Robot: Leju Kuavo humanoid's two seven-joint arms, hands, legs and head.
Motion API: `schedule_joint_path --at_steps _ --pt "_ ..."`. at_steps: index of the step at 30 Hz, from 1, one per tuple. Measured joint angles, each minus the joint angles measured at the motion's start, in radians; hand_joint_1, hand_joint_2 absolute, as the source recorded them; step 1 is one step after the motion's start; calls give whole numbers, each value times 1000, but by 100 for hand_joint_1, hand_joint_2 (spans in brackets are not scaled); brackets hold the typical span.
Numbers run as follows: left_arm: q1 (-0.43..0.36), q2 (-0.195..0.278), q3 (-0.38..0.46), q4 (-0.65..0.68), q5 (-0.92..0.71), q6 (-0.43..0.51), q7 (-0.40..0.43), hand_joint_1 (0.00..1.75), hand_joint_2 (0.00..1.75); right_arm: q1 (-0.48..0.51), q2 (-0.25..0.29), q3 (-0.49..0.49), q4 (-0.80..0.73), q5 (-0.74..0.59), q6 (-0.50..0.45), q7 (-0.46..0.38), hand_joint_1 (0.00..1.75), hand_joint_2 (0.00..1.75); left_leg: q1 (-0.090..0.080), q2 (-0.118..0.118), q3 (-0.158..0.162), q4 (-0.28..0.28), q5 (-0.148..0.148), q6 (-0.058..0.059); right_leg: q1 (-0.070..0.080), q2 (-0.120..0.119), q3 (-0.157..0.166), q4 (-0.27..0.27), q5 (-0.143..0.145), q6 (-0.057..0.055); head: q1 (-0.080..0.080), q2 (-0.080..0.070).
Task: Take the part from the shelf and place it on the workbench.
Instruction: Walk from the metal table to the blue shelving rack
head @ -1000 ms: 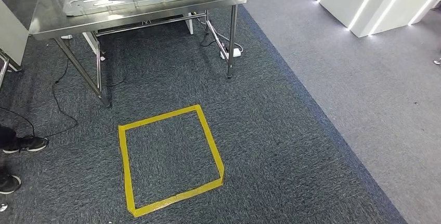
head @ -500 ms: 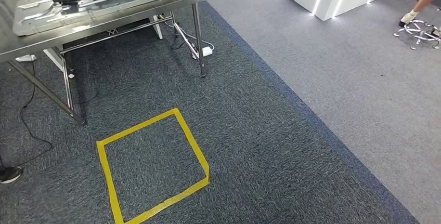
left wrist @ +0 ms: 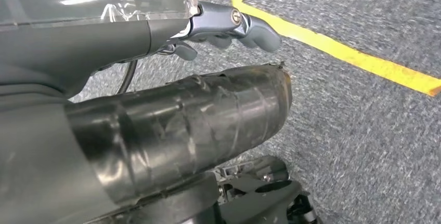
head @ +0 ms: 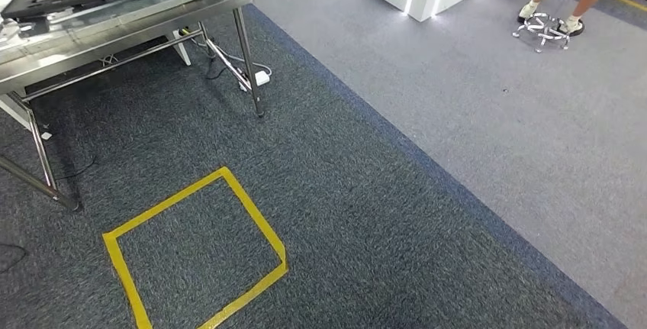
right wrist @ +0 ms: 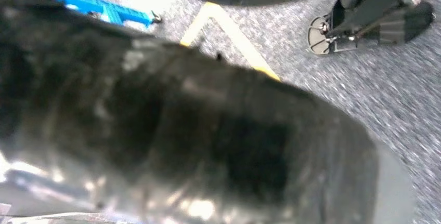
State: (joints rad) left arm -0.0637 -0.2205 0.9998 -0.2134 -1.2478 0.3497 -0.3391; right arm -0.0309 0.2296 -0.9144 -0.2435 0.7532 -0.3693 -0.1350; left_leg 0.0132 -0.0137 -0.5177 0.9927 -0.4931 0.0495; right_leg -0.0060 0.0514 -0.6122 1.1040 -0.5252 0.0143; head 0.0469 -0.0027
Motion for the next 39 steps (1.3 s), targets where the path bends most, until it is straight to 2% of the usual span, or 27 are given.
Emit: schedule_joint_path --at_steps 2,3,4,5,6,8,10,12,13,15,17,18,19,20,21,23,24,25,27,28,29,32,34,35,36,37,39 --pt "3 0 0 0 0 0 -1 0 0 -2 0 0 1 0 0 0 0 0 -3 27 -2 -1 0 4 -3 -34 -59 124 -64 6 1 0" --pt "3 0 0 0 0 0 -2 0 0 -2 0 0 1 1 0 1 0 0 -4 41 -2 -1 -1 4 -5 -38 -81 172 -80 10 1 0" --pt "4 0 0 0 0 -1 -2 0 0 -1 0 0 1 1 0 1 0 0 -4 55 -2 0 -2 4 -8 -41 -89 190 -78 13 1 0" --pt "3 0 0 0 0 -1 -3 0 0 -1 0 0 1 1 0 2 0 0 -4 67 -2 1 -4 2 -11 -46 -76 169 -58 16 1 0" --pt "3 0 0 0 0 -1 -3 0 0 0 0 0 2 1 0 2 0 0 -4 78 0 2 -6 -1 -14 -56 -45 113 -25 17 1 0" --pt "2 0 0 0 0 -1 -4 0 0 0 0 0 2 1 0 3 0 0 -6 96 4 7 -14 -11 -13 -100 24 -20 25 14 1 0" --pt "1 0 0 0 0 -1 -5 0 0 -2 0 0 2 1 0 3 0 0 -11 113 8 12 -21 -23 -6 -122 48 -73 34 4 -1 0" --pt "-2 0 0 0 0 -1 -5 0 0 -2 0 0 3 1 0 6 0 0 -11 130 14 10 -24 -34 -2 -101 46 -75 36 -9 -1 0" --pt "-3 0 0 0 0 -1 -6 0 0 -1 0 0 3 1 0 8 0 0 -8 127 16 14 -30 -40 -3 -91 47 -78 39 -15 -1 0" --pt "-5 0 0 0 0 -1 -7 0 0 -2 0 0 4 1 0 11 0 0 -3 89 -4 67 -70 -47 -7 -71 49 -84 45 -26 -2 0" --pt "-4 0 0 0 1 -1 -8 0 0 -3 0 0 4 1 0 15 0 0 -1 42 -63 194 -135 -50 -5 -49 46 -84 48 -33 -2 0" --pt "-3 0 1 0 2 -1 -8 0 0 -3 0 0 4 1 1 17 0 0 -1 32 -93 254 -156 -49 -3 -38 45 -83 48 -36 -2 0" --pt "0 0 1 0 3 -1 -8 0 0 -2 0 0 4 2 1 18 0 0 -1 26 -112 289 -159 -47 -1 -24 44 -83 49 -36 -2 0" --pt "1 0 1 0 3 -2 -8 0 0 -1 0 0 4 2 2 19 0 0 -2 23 -114 285 -142 -44 1 -10 44 -81 49 -36 -2 0" --pt "3 0 1 0 3 -2 -8 0 0 -1 0 0 4 3 2 20 0 0 -3 17 -99 246 -108 -38 2 3 45 -80 49 -36 -2 0" --pt "4 1 2 0 3 -2 -8 0 0 -1 1 0 4 3 2 21 0 0 -5 -24 -46 116 -37 -26 3 28 45 -78 49 -35 -2 0" --pt "4 1 2 0 3 -3 -8 0 0 -2 1 0 5 4 2 21 0 0 -6 -45 -26 65 -18 -22 3 38 44 -76 50 -32 -2 0" --pt "3 1 3 0 3 -3 -8 0 0 -3 2 0 5 4 3 21 0 0 -8 -60 -14 35 -11 -20 2 48 41 -76 51 -27 -2 0" --pt "1 1 3 0 4 -3 -8 0 0 -1 3 0 5 4 3 21 0 0 -10 -53 -8 18 -9 -16 -1 67 35 -78 56 -15 -2 0" --pt "1 0 3 0 5 -3 -7 0 0 1 2 0 5 5 3 22 0 0 -8 -41 -5 11 -4 -11 -2 64 32 -77 56 -10 -2 0" --pt "0 0 3 0 6 -3 -7 0 0 2 2 0 5 6 3 24 0 0 -6 -28 -1 3 1 -5 -1 46 26 -65 46 -5 -1 0" --pt "3 -1 5 0 9 -4 -7 0 0 1 2 0 5 10 3 27 0 0 -4 12 3 -10 10 7 -1 -27 -36 71 -40 5 2 0" --pt "6 -2 6 0 10 -6 -6 0 0 0 2 0 5 13 3 29 0 0 -5 43 0 -8 9 6 -9 -38 -84 171 -75 15 2 0" --pt "6 -2 7 0 10 -7 -6 0 0 1 2 0 5 15 3 29 0 0 -4 57 0 -7 7 5 -13 -43 -87 181 -68 20 2 0" --pt "5 -2 7 0 11 -8 -5 0 0 2 2 0 5 15 3 31 0 0 -3 70 0 -5 4 2 -18 -49 -69 149 -43 24 2 0" --pt "5 -2 7 0 11 -10 -5 0 0 3 2 0 5 16 3 32 0 0 -1 81 1 -1 1 -3 -22 -62 -32 82 -7 29 2 0" --pt "4 -2 8 0 11 -11 -5 0 0 3 2 0 5 18 4 35 0 0 -3 97 3 8 -10 -17 -23 -102 31 -36 32 27 2 0"
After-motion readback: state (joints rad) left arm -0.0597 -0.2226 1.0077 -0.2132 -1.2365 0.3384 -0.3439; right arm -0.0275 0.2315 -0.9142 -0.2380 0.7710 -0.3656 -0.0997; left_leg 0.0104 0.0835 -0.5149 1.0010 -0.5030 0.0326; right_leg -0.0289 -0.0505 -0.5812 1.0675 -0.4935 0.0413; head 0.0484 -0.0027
